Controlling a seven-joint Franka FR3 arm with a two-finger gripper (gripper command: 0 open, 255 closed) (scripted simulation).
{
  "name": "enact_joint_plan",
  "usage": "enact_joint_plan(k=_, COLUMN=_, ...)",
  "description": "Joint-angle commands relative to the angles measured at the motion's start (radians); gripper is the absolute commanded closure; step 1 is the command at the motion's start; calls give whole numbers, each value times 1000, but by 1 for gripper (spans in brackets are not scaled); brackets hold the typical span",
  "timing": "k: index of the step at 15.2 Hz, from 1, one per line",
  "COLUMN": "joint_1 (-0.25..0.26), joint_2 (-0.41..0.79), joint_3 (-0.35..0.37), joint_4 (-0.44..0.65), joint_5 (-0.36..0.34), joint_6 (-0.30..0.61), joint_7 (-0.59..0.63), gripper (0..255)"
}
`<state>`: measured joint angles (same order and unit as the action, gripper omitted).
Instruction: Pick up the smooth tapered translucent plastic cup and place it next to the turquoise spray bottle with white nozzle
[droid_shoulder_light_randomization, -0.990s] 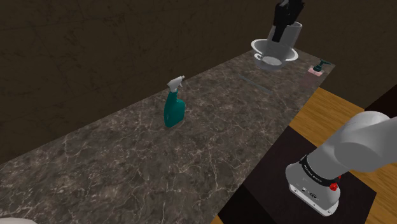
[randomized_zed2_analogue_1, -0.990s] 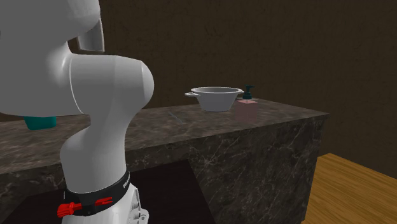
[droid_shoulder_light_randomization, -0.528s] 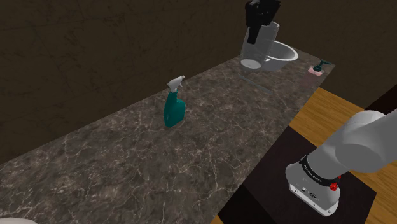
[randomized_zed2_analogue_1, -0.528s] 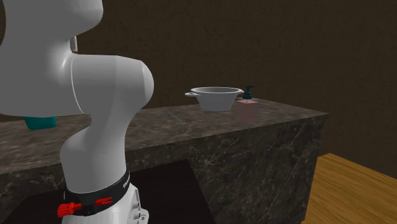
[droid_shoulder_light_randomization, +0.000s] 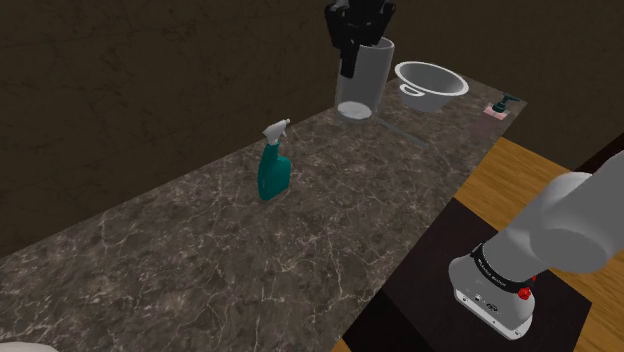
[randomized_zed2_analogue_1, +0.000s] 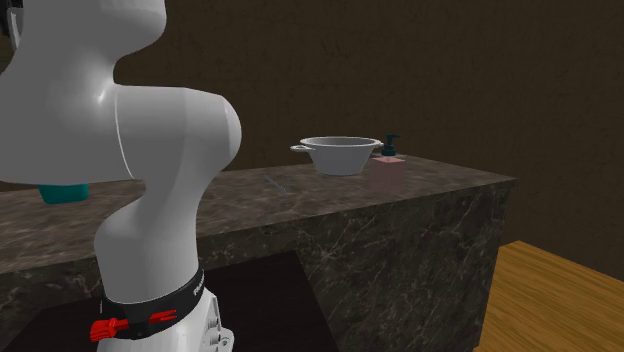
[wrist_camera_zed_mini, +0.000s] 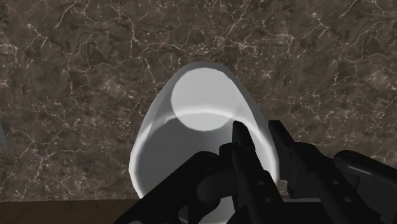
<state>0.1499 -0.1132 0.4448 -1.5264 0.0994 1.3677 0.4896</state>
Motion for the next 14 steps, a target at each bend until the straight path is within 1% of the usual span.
enact_joint_plan(k=1, joint_1=22, joint_2=79, joint_3=38, joint_4=89, joint_5=-29, joint_6=-13, joint_7=61, gripper=255)
enact_joint_plan(k=4, joint_1=73, joint_2=204, joint_3=88, joint_4=224, joint_5=-87, joint_6=-35, joint_7=152, gripper=255)
enact_joint_plan(k=6, joint_1=123, joint_2=299, joint_3=115, joint_4=334, joint_5=-137, joint_6=-61, joint_7=212, gripper=255)
enact_joint_plan(k=8, joint_1=192, joint_2=406, joint_3=133, joint_4=470, joint_5=-197, joint_6=-101, joint_7=268, gripper=255)
enact_joint_plan(k=10, joint_1=287, joint_2=536, joint_3=138, joint_4=656, joint_5=-271, joint_6=-167, joint_7=316, gripper=255)
enact_joint_plan(k=11, joint_1=309, joint_2=561, joint_3=134, joint_4=697, joint_5=-284, joint_6=-182, joint_7=321, gripper=255)
enact_joint_plan(k=14, joint_1=265, joint_2=504, joint_3=135, joint_4=562, joint_5=-250, joint_6=-103, joint_7=314, gripper=255)
